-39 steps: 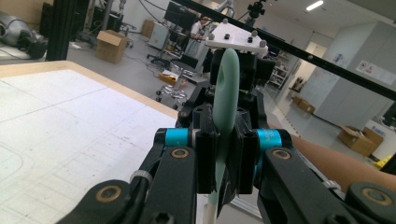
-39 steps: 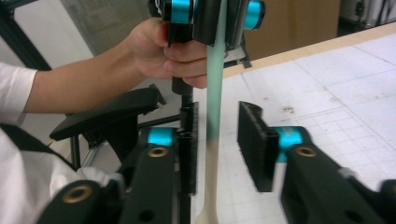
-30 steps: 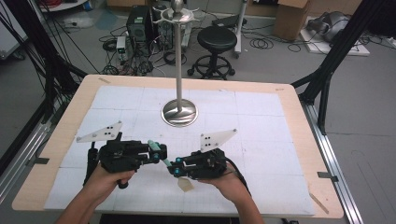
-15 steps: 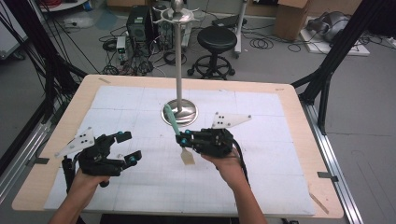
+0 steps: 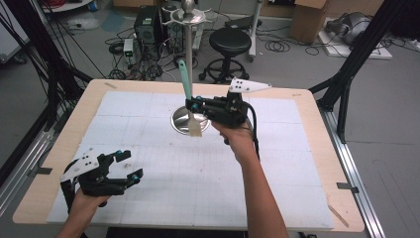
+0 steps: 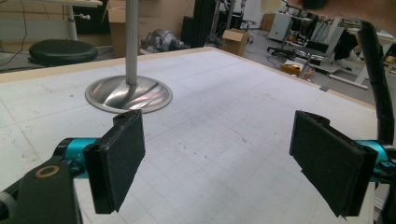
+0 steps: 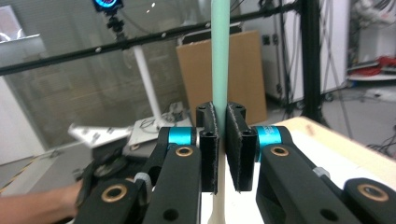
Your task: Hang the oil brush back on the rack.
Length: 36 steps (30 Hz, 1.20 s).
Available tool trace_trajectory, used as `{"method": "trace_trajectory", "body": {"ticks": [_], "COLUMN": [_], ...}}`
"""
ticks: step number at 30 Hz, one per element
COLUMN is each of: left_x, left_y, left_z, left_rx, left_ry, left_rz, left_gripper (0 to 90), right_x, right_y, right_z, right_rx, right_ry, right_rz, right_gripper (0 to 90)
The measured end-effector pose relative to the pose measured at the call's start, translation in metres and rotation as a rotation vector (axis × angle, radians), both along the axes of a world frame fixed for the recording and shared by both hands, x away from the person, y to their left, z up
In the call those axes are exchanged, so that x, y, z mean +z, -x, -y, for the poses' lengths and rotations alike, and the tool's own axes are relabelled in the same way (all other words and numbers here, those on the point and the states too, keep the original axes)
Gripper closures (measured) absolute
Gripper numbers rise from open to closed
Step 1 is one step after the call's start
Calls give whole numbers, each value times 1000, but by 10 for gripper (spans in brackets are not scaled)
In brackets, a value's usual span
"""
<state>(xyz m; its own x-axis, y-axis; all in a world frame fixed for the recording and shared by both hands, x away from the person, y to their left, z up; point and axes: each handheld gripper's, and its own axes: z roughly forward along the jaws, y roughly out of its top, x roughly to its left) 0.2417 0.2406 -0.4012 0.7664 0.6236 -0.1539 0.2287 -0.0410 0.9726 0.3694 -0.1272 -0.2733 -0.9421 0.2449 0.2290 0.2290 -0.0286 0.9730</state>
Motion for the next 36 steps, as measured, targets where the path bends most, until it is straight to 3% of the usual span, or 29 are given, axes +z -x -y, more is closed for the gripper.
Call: {"method": "trace_trajectory", "body": {"ticks": [3, 16, 31, 36], "left_x": [0, 1, 1, 1], "left_y": [1, 2, 3, 3], "left_z": [0, -3, -3, -3], "left_rx": [0, -6, -18, -15], "left_ry": [9, 11, 6, 12], "left_rz": [6, 6, 1, -1], "left_gripper": [186, 196, 199, 199], "right_x": [9, 31, 28, 28], "right_y": [-14, -42, -58, -61], "right_z": [4, 0, 3, 1], "right_rx": [-25, -29, -60, -64], "right_ry": [-15, -25, -60, -49], "right_rz": [1, 8, -20, -28], "right_gripper": [844, 844, 843, 843]}}
